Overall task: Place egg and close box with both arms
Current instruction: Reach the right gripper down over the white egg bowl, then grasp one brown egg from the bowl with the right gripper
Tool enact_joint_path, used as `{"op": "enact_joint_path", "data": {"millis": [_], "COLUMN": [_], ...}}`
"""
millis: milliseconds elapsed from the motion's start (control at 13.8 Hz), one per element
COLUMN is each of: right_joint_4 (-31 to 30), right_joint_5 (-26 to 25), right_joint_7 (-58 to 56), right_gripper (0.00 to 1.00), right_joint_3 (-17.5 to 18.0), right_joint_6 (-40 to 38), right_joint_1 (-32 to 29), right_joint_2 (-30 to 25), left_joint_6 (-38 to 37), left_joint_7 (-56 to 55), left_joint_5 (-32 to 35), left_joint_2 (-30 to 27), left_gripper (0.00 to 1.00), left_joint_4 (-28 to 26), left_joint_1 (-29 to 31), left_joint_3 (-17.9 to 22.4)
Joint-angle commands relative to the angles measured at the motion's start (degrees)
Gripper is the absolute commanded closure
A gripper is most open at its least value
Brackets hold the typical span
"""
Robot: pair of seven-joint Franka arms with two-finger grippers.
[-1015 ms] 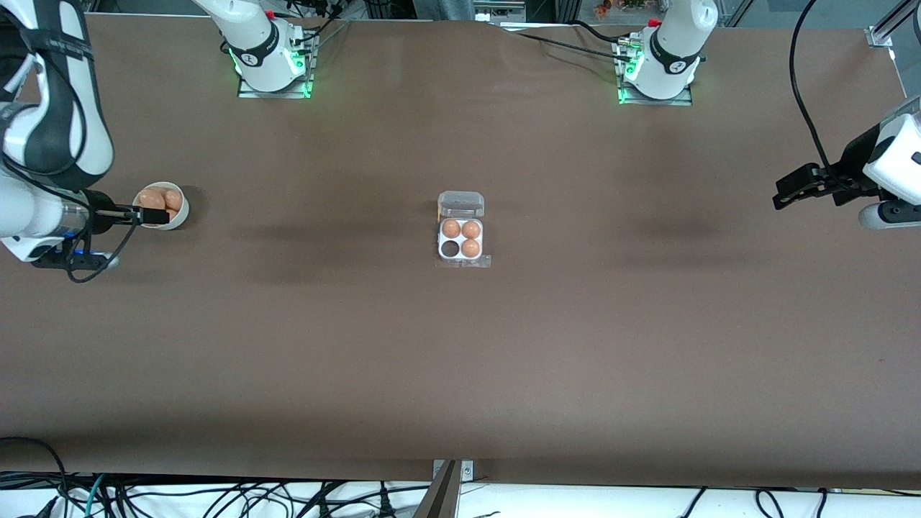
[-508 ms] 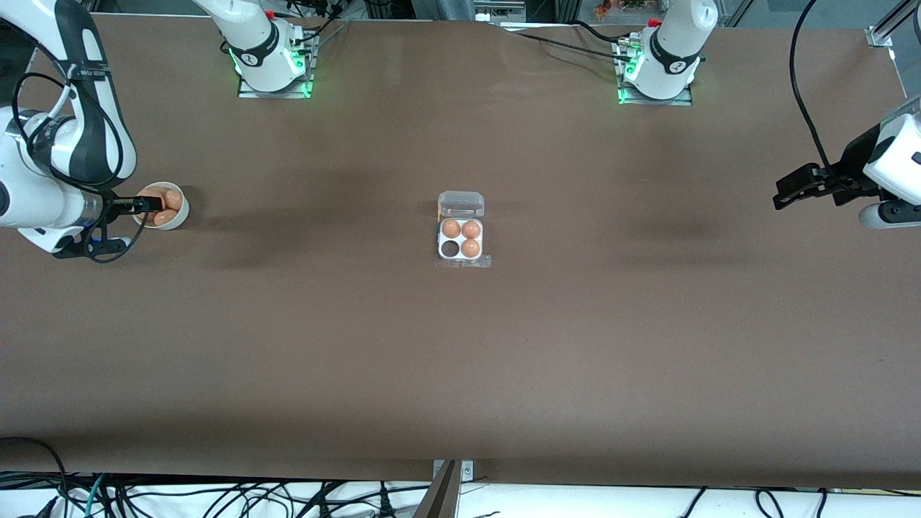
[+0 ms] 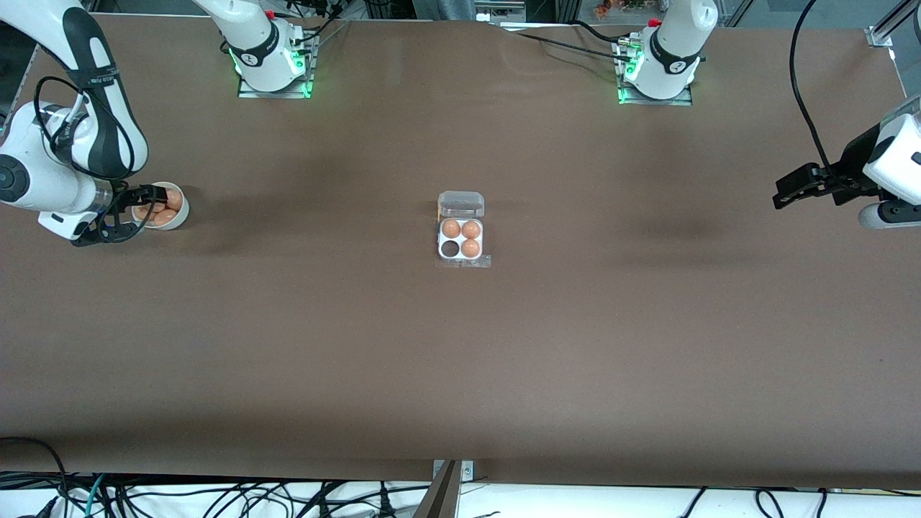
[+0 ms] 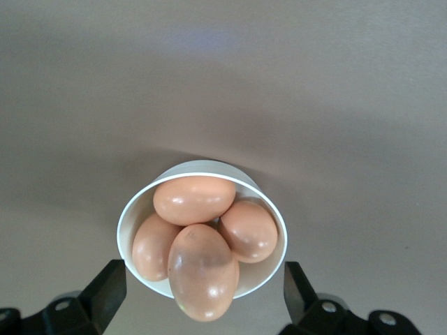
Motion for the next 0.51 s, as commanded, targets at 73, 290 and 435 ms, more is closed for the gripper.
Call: {"op": "enact_joint_path", "data": {"millis": [73, 290, 435], "right_joint_4": [-1.1, -1.01, -0.93], "right_joint_5": [-0.43, -0.43, -0.34], "right_joint_7": [-6.84, -8.79, -8.97], "right_gripper": [0.01, 0.11, 0.23], "right_joint_3": [-0.12, -0.12, -0.12], "right_joint_6": [0.63, 0.55, 0.46], "right_joint_1": [-0.25, -1.13, -1.22], "right_joint_2": [-0.27, 0.78, 1.05], "left_joint_6": [-1.35, -1.44, -1.87], "left_joint_7": [1.2, 1.2, 1.2], "left_joint_5": [-0.13, -0.13, -0.13], "left_joint_2": [0.85, 0.85, 0.85], "left_gripper": [0.0, 0.0, 0.0], "left_joint_4": [1.83, 1.83, 1.83], "left_joint_1": [0.11, 0.11, 0.11], "left_joint_3": [0.14, 0.14, 0.14]}}
